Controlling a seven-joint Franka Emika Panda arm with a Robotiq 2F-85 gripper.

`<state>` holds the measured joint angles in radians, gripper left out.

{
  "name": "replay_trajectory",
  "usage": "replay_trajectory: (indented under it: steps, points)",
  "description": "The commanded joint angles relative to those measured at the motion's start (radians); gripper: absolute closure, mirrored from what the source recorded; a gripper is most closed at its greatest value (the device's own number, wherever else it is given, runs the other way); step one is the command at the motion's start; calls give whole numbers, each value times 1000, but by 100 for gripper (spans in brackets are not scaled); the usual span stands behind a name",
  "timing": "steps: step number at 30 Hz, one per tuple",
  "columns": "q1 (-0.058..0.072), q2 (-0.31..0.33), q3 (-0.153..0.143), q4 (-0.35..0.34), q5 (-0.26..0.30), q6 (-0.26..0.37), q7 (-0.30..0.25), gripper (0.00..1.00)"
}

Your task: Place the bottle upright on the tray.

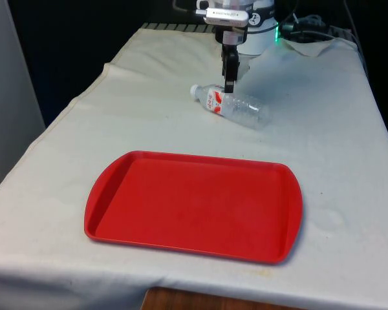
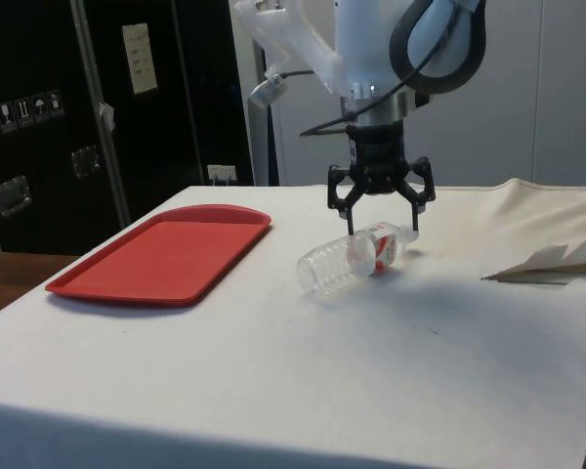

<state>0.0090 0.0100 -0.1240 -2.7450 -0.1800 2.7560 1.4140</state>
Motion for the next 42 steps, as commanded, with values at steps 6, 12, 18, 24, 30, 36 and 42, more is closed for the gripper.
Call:
replay_trajectory:
  steps: [6,12,18,24,30,36,42]
  points:
    - [0,-1,-1,0,-5,1,5,0]
    - [-1,0,-7,1,1,-5,12,0]
    - [0,-1,-15,0,3,-7,24,0]
    - [-1,-6,-18,-6,5,-6,40,0]
    - [-2,-12,-21,-12,6,-8,61,0]
    - [-1,-16,-23,-14,4,-9,76,0]
    - [1,-12,-21,-13,19,-10,70,0]
